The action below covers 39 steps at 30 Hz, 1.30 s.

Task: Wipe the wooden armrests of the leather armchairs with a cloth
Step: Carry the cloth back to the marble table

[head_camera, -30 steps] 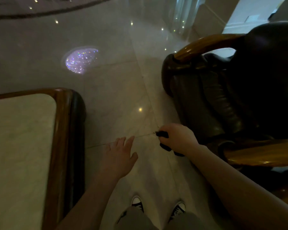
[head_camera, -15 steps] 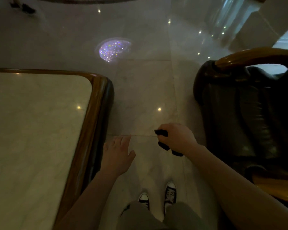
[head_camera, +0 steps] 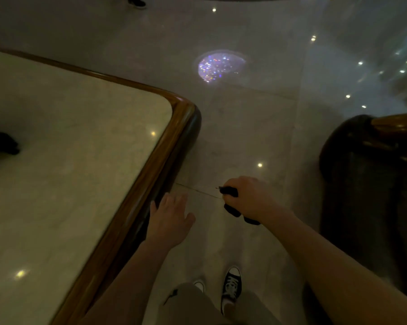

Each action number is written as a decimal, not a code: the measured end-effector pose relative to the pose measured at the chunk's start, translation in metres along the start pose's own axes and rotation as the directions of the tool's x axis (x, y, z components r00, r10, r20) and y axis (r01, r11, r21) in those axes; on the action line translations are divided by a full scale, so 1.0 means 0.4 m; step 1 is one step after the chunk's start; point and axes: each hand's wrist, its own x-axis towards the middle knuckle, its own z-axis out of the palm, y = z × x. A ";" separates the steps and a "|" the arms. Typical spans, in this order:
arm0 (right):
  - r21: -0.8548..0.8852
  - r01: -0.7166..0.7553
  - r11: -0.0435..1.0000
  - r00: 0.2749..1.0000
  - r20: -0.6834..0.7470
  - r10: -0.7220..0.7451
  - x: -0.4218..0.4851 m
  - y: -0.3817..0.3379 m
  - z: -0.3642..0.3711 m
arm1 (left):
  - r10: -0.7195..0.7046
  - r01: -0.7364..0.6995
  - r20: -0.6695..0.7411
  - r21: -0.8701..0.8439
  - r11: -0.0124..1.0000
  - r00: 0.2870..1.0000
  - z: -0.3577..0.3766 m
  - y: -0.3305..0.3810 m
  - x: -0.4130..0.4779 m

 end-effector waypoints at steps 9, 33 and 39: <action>-0.084 0.175 0.981 0.982 0.086 -0.168 0.118 -0.070 -0.008 | -0.189 0.185 -0.068 -0.057 0.981 0.980 -0.012 -0.067 -0.006; -0.054 0.254 0.966 0.944 0.230 -0.236 0.404 -0.480 0.128 | -0.305 0.296 -0.070 -0.111 0.949 0.950 -0.145 -0.516 0.061; -0.080 0.329 0.941 0.918 0.260 -0.298 0.556 -0.477 0.145 | -0.374 0.362 -0.058 -0.145 0.921 0.926 -0.164 -0.539 0.150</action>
